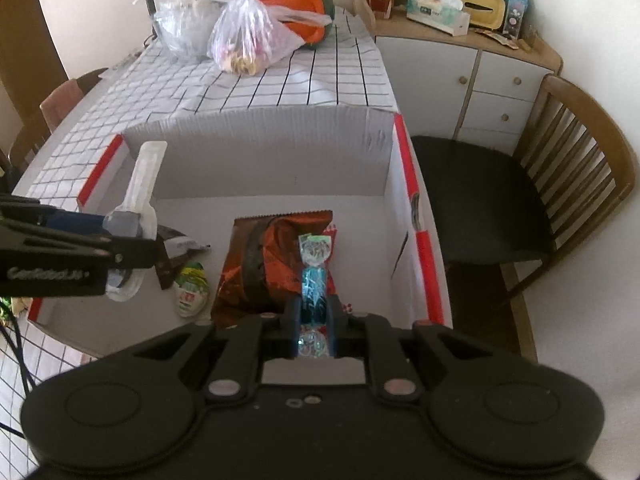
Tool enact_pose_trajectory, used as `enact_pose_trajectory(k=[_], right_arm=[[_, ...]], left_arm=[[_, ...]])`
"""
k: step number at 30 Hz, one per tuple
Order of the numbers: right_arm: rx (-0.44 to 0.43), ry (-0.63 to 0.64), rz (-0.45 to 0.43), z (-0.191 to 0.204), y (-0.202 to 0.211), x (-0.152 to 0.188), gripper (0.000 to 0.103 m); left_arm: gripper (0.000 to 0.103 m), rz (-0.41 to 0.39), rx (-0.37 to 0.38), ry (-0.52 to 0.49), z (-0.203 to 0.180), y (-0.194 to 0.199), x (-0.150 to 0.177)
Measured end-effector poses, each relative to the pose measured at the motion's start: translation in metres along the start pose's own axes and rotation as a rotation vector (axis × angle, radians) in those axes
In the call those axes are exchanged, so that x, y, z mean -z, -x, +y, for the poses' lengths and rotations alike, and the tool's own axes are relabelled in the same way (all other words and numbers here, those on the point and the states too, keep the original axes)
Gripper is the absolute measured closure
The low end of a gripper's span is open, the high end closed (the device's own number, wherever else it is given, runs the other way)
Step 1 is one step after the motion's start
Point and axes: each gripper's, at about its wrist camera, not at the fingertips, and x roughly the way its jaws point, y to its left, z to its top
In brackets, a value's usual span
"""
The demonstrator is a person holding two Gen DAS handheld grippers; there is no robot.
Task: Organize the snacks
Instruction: 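Carry the clear tray with the left gripper while the right gripper carries the blue candy into the box, then open the left gripper to drop the tray while the right gripper releases the blue candy in the box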
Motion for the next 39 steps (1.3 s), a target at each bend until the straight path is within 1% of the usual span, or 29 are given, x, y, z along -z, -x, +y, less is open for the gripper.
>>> enact_pose_trajectory(k=[6,8,11,14,17,22,25,28,31,32,33,34,39], right_arm=[[-0.007,-0.002,0.012,-0.002,-0.004,0.0,0.092],[-0.012,-0.004,0.016,-0.003,-0.005,0.0,0.09],[-0.013,-0.002,0.022,-0.004,-0.007,0.001,0.086],[-0.015,-0.004,0.021,-0.005,-0.008,0.001,0.083],[-0.018,-0.019,0.019,-0.008,-0.008,0.002,0.08],[-0.03,-0.031,0.006,-0.013,-0.007,0.003,0.073],[-0.035,-0.036,-0.006,-0.014,-0.004,0.005,0.063],[-0.045,-0.041,-0.015,-0.016,0.0,0.007,0.06],[-0.05,-0.048,-0.029,-0.017,0.007,0.008,0.057],[-0.053,-0.051,-0.035,-0.017,0.01,0.008,0.055],[-0.056,-0.053,-0.043,-0.017,0.013,0.009,0.054],[-0.059,-0.053,-0.052,-0.017,0.017,0.009,0.052],[-0.087,-0.043,-0.1,-0.012,0.039,0.01,0.047]], left_arm=[[0.052,0.061,-0.007,0.018,0.003,-0.02,0.001],[0.052,0.068,-0.017,0.007,0.0,-0.024,0.001],[0.052,0.097,0.001,0.006,-0.003,-0.03,-0.001],[0.052,0.129,-0.026,-0.01,-0.008,-0.037,0.001],[0.052,0.139,-0.025,-0.012,-0.01,-0.039,0.002],[0.052,0.134,-0.027,-0.013,-0.013,-0.037,0.003],[0.051,0.123,-0.028,-0.004,-0.012,-0.035,0.005],[0.05,0.11,-0.022,0.001,-0.011,-0.032,0.008],[0.049,0.087,-0.008,0.013,-0.009,-0.024,0.009],[0.047,0.075,-0.002,0.016,-0.009,-0.019,0.01],[0.041,0.061,0.003,0.019,-0.008,-0.015,0.01],[0.04,0.048,0.007,0.021,-0.008,-0.011,0.011],[0.04,-0.013,0.036,0.028,-0.005,0.014,0.015]])
